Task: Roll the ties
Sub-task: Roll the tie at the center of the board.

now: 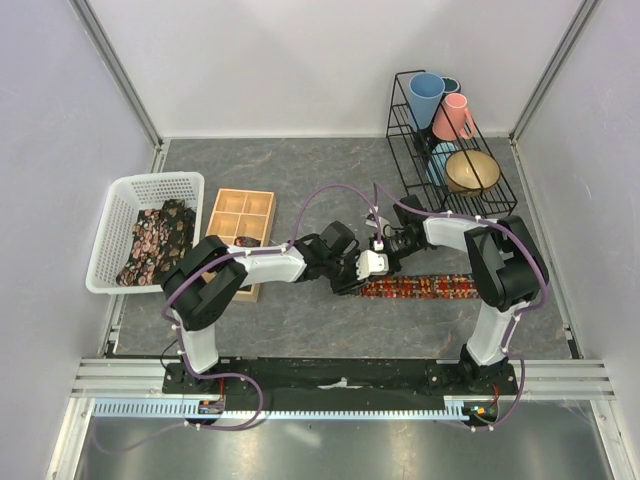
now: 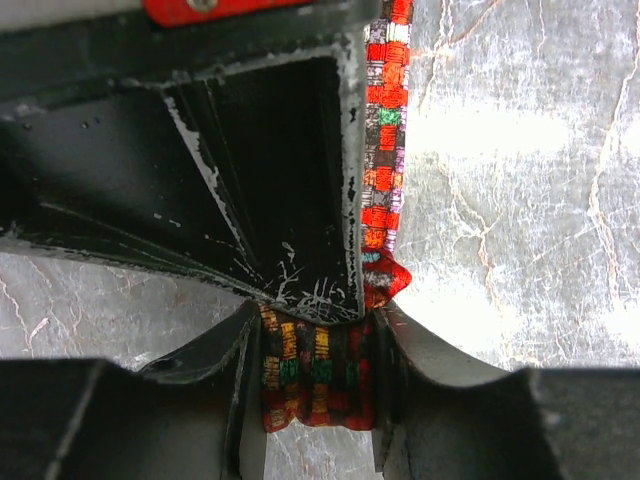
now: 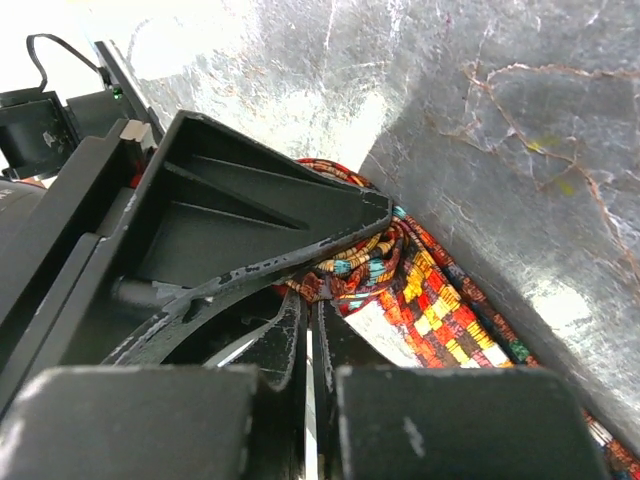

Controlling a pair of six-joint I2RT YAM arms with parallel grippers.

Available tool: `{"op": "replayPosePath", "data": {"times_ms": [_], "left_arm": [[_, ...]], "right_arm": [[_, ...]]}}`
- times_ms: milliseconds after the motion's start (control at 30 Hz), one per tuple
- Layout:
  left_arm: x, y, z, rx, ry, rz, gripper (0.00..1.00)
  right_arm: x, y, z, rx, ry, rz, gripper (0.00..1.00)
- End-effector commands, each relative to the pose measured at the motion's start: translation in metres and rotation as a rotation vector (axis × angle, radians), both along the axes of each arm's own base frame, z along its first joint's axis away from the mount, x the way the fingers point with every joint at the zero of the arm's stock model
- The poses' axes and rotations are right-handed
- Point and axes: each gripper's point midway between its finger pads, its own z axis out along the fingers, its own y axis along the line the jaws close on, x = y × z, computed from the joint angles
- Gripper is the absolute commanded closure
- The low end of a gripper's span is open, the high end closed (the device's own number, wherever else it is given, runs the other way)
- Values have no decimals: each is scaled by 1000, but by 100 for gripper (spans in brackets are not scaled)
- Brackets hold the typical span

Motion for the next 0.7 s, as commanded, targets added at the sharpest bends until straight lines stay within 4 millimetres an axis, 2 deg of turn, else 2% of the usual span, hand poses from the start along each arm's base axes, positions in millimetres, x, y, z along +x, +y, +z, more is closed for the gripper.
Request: {"op": "replayPosePath", "data": {"times_ms": [0,67,100,133,167,200,233,267,300,367,467,567,667], "left_arm": [[-10,25,-9,76,33,40,55],[-8,20,-4,32,30,49,49],[-12,22,-6,18,44,45,43],[-14,19,3,-26,44,34,33],[-6,11,13,-91,10,38,30],[-12,16,10,-106,16,35,21],[-12,13,22,-160,-7,20,13],[-8,8,29,-206,-41,15,9],[-11,11,27,-215,-40,11,6],[-11,10,31,-245,-43,15,5],[-1,7,37,-314,-78,49,4],[2,3,35,-343,-92,45,4],[6,-8,40,-386,-128,1,6]], "right_arm": [[-5,-27,-48,-216,-28,11,100],[-6,-31,-51,-240,-27,9,100],[-6,-34,-54,-264,-28,3,100],[-5,-36,-55,-275,-33,4,100],[-6,-39,-56,-291,-31,3,100],[-5,-43,-60,-320,-38,5,100],[-4,-45,-61,-333,-43,9,100],[-4,-46,-61,-343,-43,8,100],[-4,-47,-62,-350,-44,12,100],[-1,-50,-63,-371,-61,14,100],[-2,-54,-67,-410,-60,29,100],[1,-62,-74,-462,-64,24,100],[7,-61,-76,-473,-60,20,100]]}}
